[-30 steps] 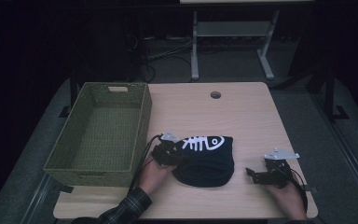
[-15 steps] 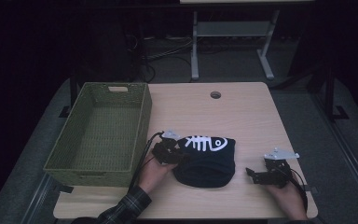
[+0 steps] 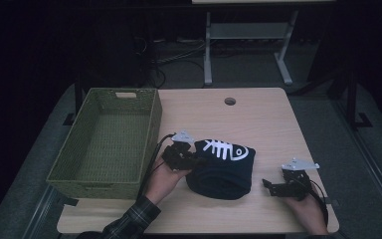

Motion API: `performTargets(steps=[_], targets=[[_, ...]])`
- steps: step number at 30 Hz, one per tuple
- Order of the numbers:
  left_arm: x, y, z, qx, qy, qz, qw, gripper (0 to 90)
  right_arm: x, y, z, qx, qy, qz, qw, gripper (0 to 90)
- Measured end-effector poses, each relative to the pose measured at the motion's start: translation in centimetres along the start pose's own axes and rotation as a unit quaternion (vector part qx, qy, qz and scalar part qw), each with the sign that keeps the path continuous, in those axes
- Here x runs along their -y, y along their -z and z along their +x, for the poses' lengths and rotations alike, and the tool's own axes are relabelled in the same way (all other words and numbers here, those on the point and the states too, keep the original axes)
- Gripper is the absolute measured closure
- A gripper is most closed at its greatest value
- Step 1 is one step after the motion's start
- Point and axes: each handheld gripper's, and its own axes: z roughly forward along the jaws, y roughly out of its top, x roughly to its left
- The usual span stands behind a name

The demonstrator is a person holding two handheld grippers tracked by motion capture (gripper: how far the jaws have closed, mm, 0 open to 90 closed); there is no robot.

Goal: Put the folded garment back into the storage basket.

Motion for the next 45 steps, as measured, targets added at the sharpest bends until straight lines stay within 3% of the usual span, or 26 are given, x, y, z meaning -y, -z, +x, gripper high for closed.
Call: performTargets(steps=[9, 19, 35, 45], targets=[[-2.0, 1.7, -0.6, 0.005, -0.02, -0.017, 0.9996, 71.5, 0.0, 0.0, 0.0, 0.001, 0.0, -0.001, 1.0, 10.8], [-3.1, 3.9, 0.3, 0.023, -0.027, -0.036, 0.9987, 71.5, 0.0, 0.0, 0.0, 0.002, 0.0, -0.001, 1.0, 10.9], [-4.0, 8.1, 2.0, 0.014, -0.058, -0.046, 0.9971, 71.4, 0.0, 0.0, 0.0, 0.002, 0.0, -0.001, 1.0, 11.0], [-4.3, 10.9, 3.2, 0.001, -0.055, -0.058, 0.9968, 71.3, 0.0, 0.0, 0.0, 0.002, -0.002, -0.002, 1.0, 11.8]])
